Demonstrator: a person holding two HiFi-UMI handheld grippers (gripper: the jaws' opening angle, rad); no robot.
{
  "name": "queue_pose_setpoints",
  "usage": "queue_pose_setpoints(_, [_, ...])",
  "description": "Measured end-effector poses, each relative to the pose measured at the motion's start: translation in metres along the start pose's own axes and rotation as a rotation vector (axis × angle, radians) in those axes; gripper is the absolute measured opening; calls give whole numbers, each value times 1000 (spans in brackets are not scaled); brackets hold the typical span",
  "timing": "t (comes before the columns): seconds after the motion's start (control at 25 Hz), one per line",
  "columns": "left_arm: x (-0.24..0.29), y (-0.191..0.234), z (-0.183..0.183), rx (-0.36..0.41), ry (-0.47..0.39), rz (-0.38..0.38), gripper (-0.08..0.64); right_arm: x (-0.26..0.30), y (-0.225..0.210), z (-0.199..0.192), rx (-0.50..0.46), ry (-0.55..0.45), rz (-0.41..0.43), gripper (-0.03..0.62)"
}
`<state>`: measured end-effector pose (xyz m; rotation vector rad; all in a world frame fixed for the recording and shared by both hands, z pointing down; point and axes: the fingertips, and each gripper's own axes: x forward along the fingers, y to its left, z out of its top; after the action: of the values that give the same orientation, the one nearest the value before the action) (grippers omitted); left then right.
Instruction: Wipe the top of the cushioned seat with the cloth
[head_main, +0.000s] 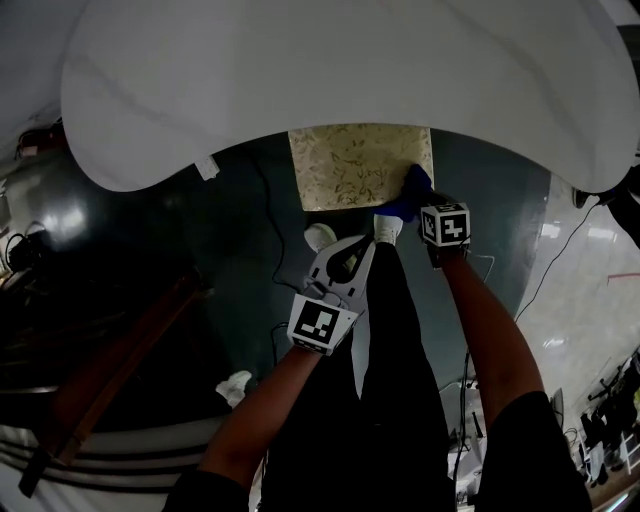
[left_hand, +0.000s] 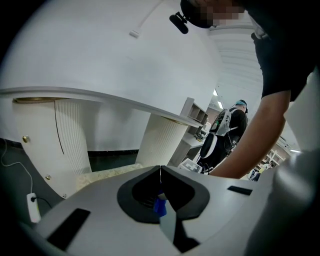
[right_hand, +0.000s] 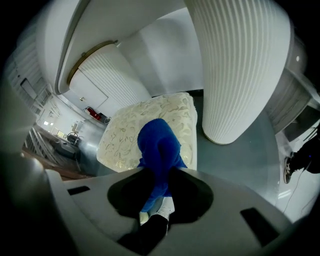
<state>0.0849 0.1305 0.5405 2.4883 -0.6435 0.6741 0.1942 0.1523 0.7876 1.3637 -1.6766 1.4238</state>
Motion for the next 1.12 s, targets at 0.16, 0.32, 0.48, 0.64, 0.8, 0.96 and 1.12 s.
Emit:
queue_pose_setpoints(0.16, [7,-5,1,39,21,-13,15,-5,-15,-3,27,-11,-16,98])
queue_pose_setpoints(0.32, [11,-11,1,27,23,-21,15,-5,-38,-6,35,-17,-57,98])
queue_pose_setpoints(0.48, [6,-6,-8,-4,36,21,15,-3,-75,-24,86,-13,-123,97])
queue_pose_setpoints(0.64, [-2,4,-1,-30,15,39,15,-40,-83,-12,127,-75,-150,97])
queue_pose_setpoints(0.8, [-19,9,21,-26,-26,38,15,-83,-59,6,44,-183,-136,97])
queue_pose_setpoints(0.96, [-55,8,49,-26,-56,34,15,-141,-6,19,67,-306,-106,97])
queue_pose_setpoints(1.12, [-80,14,87,-28,-126,36,15,-203,47,63,-11,-413,-100,97])
